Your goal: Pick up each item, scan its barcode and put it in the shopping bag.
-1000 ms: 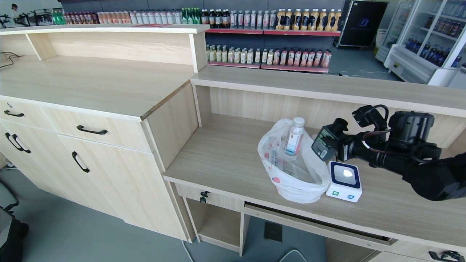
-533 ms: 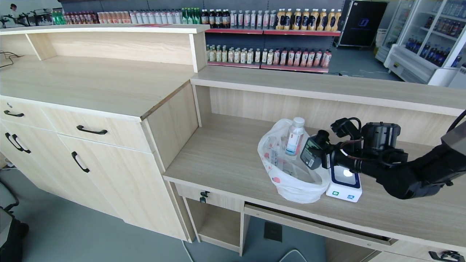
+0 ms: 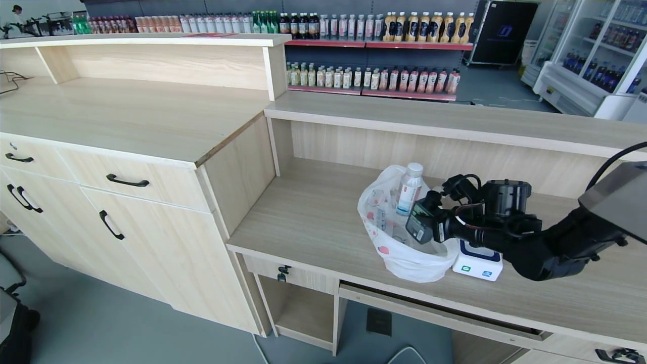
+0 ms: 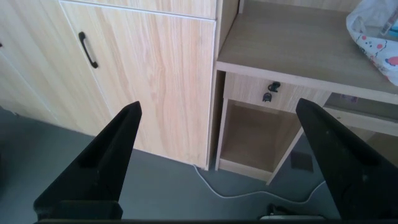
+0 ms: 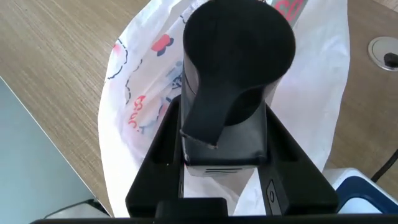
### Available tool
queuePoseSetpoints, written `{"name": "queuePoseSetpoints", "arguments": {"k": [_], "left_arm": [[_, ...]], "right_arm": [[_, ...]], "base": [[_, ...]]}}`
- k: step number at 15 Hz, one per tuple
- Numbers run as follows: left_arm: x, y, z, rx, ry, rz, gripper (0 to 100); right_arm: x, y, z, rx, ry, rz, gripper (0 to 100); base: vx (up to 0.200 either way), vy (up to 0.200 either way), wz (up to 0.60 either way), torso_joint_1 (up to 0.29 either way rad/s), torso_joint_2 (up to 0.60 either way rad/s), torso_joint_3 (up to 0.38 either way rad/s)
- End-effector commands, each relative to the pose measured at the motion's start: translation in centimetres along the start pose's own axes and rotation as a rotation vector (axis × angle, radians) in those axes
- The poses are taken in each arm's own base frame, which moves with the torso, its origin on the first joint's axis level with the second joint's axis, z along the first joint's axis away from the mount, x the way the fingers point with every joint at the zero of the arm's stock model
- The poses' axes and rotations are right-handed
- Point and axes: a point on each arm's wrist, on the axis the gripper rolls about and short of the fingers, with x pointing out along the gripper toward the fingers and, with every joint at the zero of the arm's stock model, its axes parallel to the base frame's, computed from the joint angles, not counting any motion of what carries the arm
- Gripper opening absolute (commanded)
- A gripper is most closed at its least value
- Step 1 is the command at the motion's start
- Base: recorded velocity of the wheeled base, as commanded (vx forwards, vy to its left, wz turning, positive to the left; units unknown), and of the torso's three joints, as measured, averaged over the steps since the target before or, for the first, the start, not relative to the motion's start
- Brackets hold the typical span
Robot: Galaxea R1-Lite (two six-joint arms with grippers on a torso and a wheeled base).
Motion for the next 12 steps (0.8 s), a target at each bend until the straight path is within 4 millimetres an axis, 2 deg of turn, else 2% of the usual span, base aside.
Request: {"name": "queuePoseSetpoints", "arguments": {"k": [1, 12], "left_arm": [[0.0, 0.0, 0.0, 0.0, 0.001, 0.0, 100], [0.0, 0.0, 0.0, 0.0, 0.001, 0.0, 100]], "right_arm": [[0.4, 0.1, -1.0, 0.006, 0.025, 0.007, 0], [1.0, -0.1, -2.7, -0.014, 0.064, 0.006, 0]], "base": [[0.0, 0.0, 0.0, 0.0, 0.0, 0.0], [0.0, 0.0, 0.0, 0.0, 0.0, 0.0]]}}
